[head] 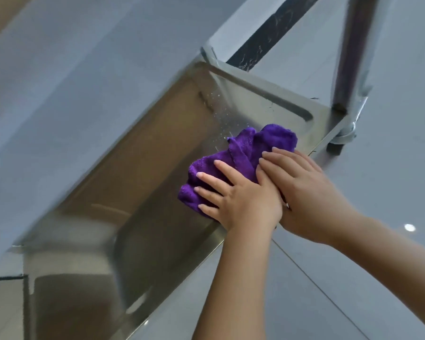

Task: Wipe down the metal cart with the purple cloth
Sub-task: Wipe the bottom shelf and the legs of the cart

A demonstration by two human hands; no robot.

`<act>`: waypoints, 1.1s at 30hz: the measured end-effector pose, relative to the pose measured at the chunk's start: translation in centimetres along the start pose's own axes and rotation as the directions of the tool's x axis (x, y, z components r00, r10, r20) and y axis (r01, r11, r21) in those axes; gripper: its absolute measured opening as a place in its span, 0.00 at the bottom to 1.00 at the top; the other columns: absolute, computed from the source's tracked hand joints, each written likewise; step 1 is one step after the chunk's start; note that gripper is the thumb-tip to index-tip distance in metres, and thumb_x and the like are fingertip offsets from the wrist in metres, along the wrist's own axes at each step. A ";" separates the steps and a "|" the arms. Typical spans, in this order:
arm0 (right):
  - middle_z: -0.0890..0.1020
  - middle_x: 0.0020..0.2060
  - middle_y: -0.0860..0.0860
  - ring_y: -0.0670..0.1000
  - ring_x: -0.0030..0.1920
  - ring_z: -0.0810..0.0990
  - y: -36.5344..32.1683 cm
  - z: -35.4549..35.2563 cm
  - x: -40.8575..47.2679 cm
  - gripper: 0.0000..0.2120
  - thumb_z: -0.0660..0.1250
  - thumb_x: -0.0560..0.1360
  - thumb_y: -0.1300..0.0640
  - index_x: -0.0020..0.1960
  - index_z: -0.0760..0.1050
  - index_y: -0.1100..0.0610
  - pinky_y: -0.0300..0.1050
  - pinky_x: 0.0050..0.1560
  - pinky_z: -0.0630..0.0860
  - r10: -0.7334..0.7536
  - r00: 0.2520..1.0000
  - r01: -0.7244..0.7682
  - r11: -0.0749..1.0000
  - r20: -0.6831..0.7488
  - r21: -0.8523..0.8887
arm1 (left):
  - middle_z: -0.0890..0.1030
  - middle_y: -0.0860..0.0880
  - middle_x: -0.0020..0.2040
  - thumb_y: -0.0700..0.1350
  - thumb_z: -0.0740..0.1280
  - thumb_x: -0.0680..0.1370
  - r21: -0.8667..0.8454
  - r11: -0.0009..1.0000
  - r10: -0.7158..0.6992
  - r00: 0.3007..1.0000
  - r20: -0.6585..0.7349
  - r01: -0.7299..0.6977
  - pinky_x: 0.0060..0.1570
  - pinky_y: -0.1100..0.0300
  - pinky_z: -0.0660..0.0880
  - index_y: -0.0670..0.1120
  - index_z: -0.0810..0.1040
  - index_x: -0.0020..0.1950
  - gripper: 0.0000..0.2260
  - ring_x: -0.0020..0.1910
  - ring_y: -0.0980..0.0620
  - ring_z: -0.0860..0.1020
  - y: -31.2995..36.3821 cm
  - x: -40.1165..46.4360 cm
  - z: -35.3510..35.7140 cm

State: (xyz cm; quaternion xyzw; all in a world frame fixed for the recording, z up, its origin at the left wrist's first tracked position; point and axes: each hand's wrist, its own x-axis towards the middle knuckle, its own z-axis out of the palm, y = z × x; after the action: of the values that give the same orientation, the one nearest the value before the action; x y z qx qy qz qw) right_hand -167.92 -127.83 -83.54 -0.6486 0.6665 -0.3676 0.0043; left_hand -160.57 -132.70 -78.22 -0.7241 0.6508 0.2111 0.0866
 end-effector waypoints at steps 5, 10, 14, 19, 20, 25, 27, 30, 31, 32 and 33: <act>0.78 0.58 0.60 0.62 0.63 0.74 0.0 -0.1 0.1 0.24 0.65 0.67 0.59 0.61 0.75 0.66 0.50 0.67 0.65 0.012 1.000 -0.012 0.999 0.008 -0.030 | 0.32 0.39 0.74 0.67 0.48 0.77 0.024 0.998 -0.051 0.999 -0.018 0.051 0.69 0.38 0.37 0.48 0.32 0.75 0.38 0.73 0.37 0.34 0.3 1.9 -0.3; 0.82 0.54 0.59 0.59 0.57 0.80 -0.7 0.3 2.0 0.30 0.66 0.60 0.48 0.58 0.79 0.64 0.56 0.57 0.73 0.020 0.998 -0.010 0.986 0.060 -0.164 | 0.39 0.41 0.77 0.67 0.50 0.76 0.012 0.999 -0.033 0.985 -0.168 0.035 0.70 0.40 0.41 0.49 0.38 0.77 0.37 0.75 0.39 0.39 -0.2 5.5 -1.1; 0.82 0.52 0.59 0.60 0.54 0.81 -1.7 2.3 3.9 0.28 0.58 0.64 0.52 0.57 0.79 0.65 0.54 0.55 0.77 0.083 0.995 -0.077 0.991 0.061 -0.108 | 0.45 0.43 0.78 0.66 0.52 0.76 0.019 0.999 0.039 0.963 -0.268 -0.035 0.71 0.42 0.43 0.50 0.45 0.77 0.36 0.76 0.42 0.44 -0.7 8.3 -1.8; 0.82 0.54 0.60 0.60 0.56 0.80 -2.0 4.0 6.2 0.29 0.73 0.60 0.49 0.56 0.79 0.65 0.55 0.56 0.76 0.104 0.990 -0.094 0.990 0.091 -0.106 | 0.48 0.46 0.78 0.64 0.50 0.78 0.039 0.988 0.155 0.938 -0.310 -0.150 0.71 0.45 0.43 0.52 0.48 0.77 0.31 0.76 0.46 0.46 -0.9 11.9 -3.0; 0.80 0.56 0.61 0.60 0.58 0.79 -2.1 4.2 6.2 0.29 0.71 0.62 0.49 0.59 0.78 0.65 0.55 0.59 0.74 0.112 0.989 -0.101 0.989 0.098 -0.108 | 0.48 0.47 0.78 0.63 0.50 0.78 0.047 0.981 0.196 0.930 -0.311 -0.191 0.71 0.45 0.43 0.52 0.48 0.77 0.30 0.76 0.47 0.46 -1.0 12.5 -3.2; 0.81 0.54 0.60 0.60 0.58 0.78 -2.4 3.7 6.1 0.25 0.54 0.69 0.52 0.55 0.79 0.63 0.53 0.63 0.71 0.101 0.992 -0.096 0.994 0.074 -0.061 | 0.51 0.49 0.78 0.62 0.48 0.78 0.157 0.863 0.506 0.813 -0.288 -0.481 0.73 0.50 0.45 0.52 0.52 0.77 0.29 0.76 0.51 0.47 -1.4 15.6 -5.0; 0.82 0.51 0.59 0.60 0.55 0.79 -2.4 3.7 6.2 0.26 0.52 0.68 0.51 0.53 0.81 0.62 0.52 0.62 0.72 0.125 0.986 -0.116 0.990 0.112 -0.082 | 0.52 0.48 0.77 0.64 0.47 0.76 0.211 0.805 0.594 0.762 -0.258 -0.555 0.73 0.51 0.46 0.51 0.54 0.77 0.31 0.76 0.50 0.47 -1.2 16.4 -5.6; 0.80 0.57 0.60 0.60 0.60 0.77 -2.5 4.1 6.4 0.29 0.51 0.69 0.48 0.58 0.79 0.64 0.55 0.65 0.70 0.182 0.967 -0.167 0.981 0.179 -0.097 | 0.59 0.47 0.75 0.65 0.48 0.77 0.370 0.782 0.615 0.717 -0.327 -0.502 0.70 0.49 0.52 0.52 0.58 0.75 0.31 0.74 0.47 0.54 -1.2 16.2 -5.8; 0.79 0.59 0.60 0.60 0.61 0.76 -2.6 4.1 6.5 0.31 0.50 0.69 0.47 0.59 0.78 0.64 0.56 0.65 0.68 0.201 0.959 -0.187 0.979 0.198 -0.085 | 0.62 0.46 0.73 0.64 0.49 0.77 0.395 0.794 0.596 0.721 -0.353 -0.462 0.69 0.49 0.56 0.52 0.59 0.75 0.29 0.72 0.46 0.58 -1.2 15.8 -5.7; 0.79 0.60 0.60 0.60 0.62 0.75 -2.6 4.1 6.6 0.31 0.49 0.69 0.47 0.60 0.77 0.65 0.56 0.66 0.68 0.216 0.954 -0.204 0.976 0.209 -0.075 | 0.63 0.46 0.72 0.63 0.50 0.78 0.381 0.818 0.562 0.741 -0.367 -0.432 0.68 0.49 0.58 0.51 0.59 0.75 0.28 0.70 0.45 0.60 -1.0 15.5 -5.6; 0.78 0.60 0.60 0.60 0.63 0.75 -2.6 4.1 6.7 0.32 0.49 0.69 0.47 0.61 0.77 0.65 0.56 0.66 0.67 0.228 0.949 -0.218 0.974 0.219 -0.069 | 0.64 0.45 0.72 0.61 0.51 0.79 0.318 0.858 0.505 0.780 -0.371 -0.404 0.67 0.49 0.59 0.49 0.58 0.76 0.28 0.70 0.44 0.62 -0.5 15.1 -5.4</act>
State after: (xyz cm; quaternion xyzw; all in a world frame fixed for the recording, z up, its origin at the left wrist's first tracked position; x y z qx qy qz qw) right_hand -164.72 -135.32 -82.07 -0.6067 0.7385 -0.2742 0.1069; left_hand -158.06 -148.52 -79.76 -0.5587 0.8283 -0.0179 -0.0372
